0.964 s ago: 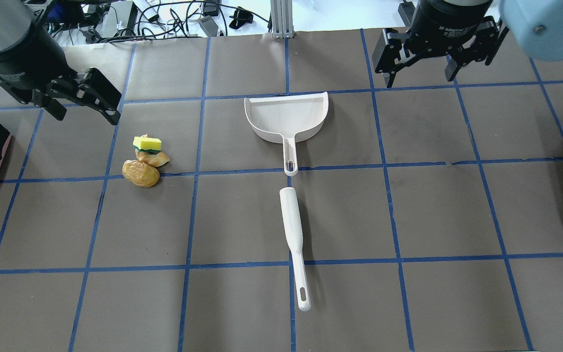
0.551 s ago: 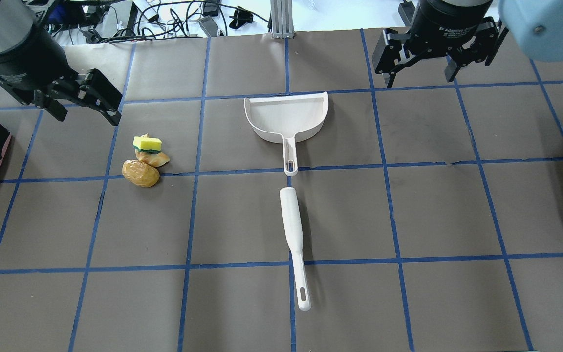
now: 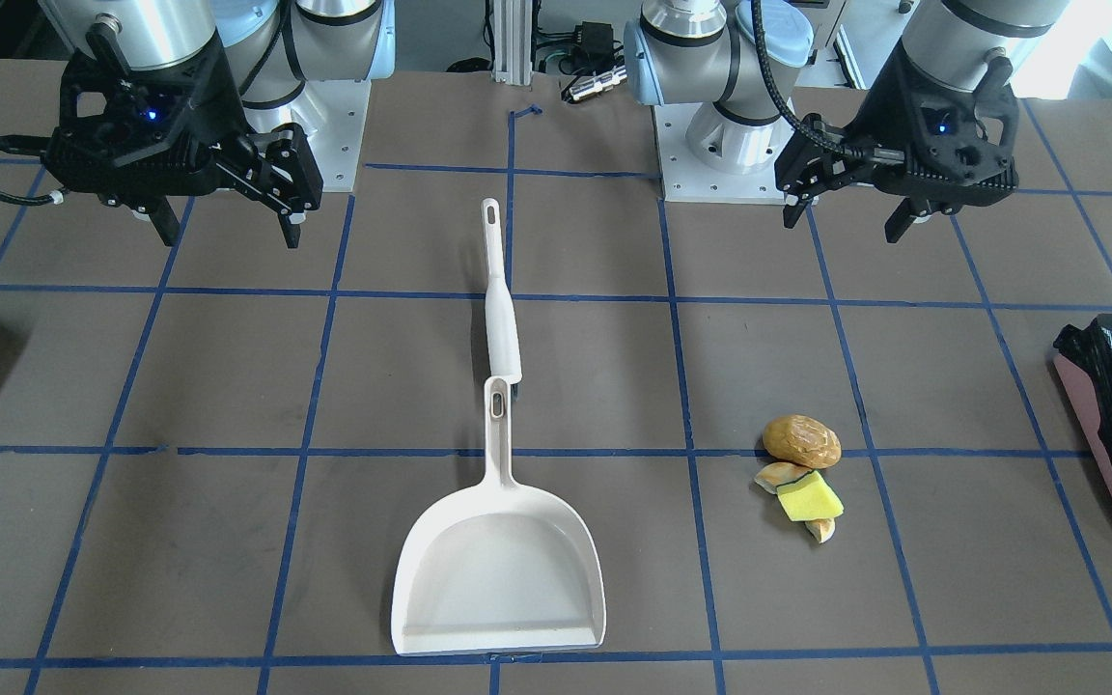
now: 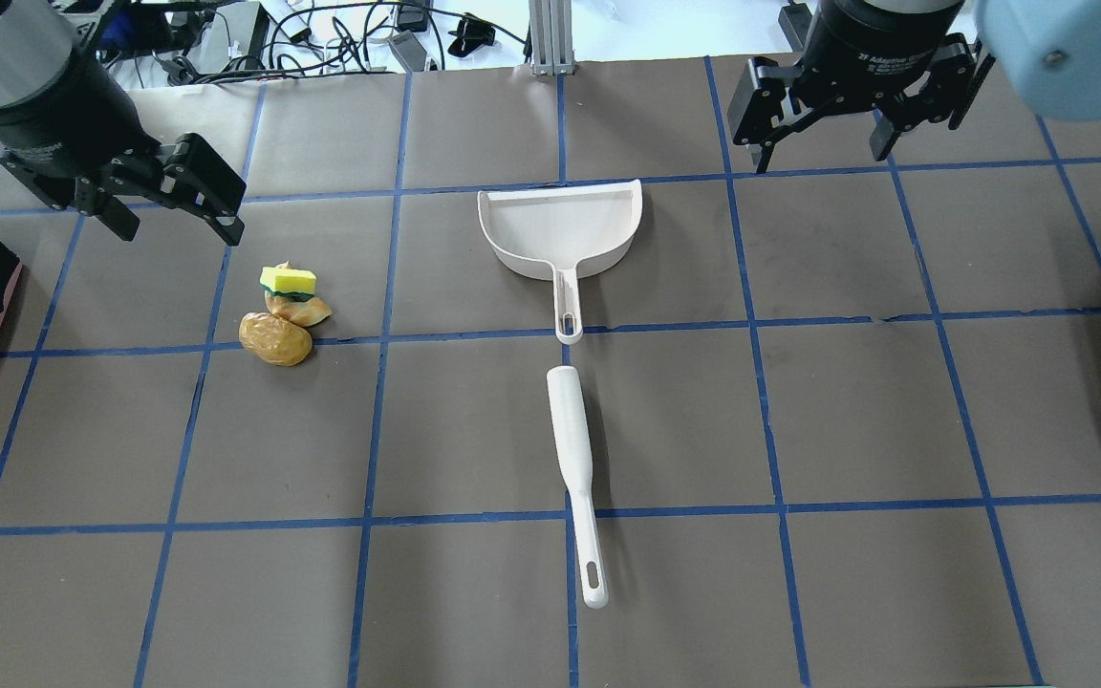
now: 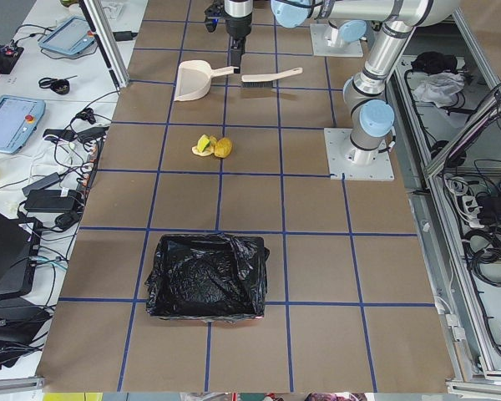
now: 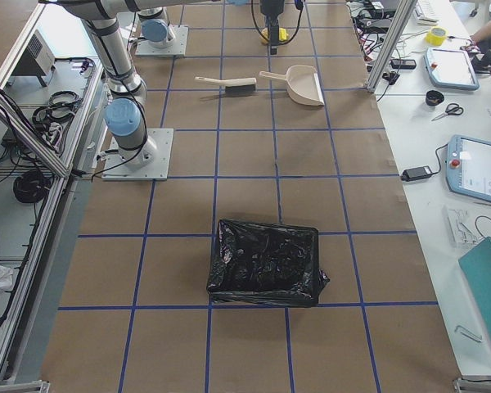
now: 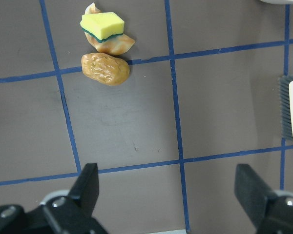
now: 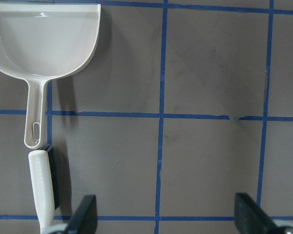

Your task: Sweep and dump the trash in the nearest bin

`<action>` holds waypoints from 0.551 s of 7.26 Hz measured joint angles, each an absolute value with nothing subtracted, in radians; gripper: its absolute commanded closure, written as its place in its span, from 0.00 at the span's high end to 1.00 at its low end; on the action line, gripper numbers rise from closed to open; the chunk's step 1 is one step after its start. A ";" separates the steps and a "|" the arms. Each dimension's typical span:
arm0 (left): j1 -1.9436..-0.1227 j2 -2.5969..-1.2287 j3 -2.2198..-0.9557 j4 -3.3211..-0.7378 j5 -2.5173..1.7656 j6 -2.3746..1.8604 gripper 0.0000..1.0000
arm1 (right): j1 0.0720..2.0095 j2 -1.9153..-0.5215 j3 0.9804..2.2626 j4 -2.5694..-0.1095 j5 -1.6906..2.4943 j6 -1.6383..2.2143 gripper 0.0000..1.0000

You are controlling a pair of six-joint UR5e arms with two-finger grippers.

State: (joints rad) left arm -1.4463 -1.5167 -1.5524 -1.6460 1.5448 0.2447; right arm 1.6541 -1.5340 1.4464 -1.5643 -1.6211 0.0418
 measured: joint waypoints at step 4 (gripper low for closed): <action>-1.444 -1.529 -1.564 -1.651 1.542 0.192 1.00 | 1.767 -1.530 1.521 -1.562 -1.572 0.094 1.00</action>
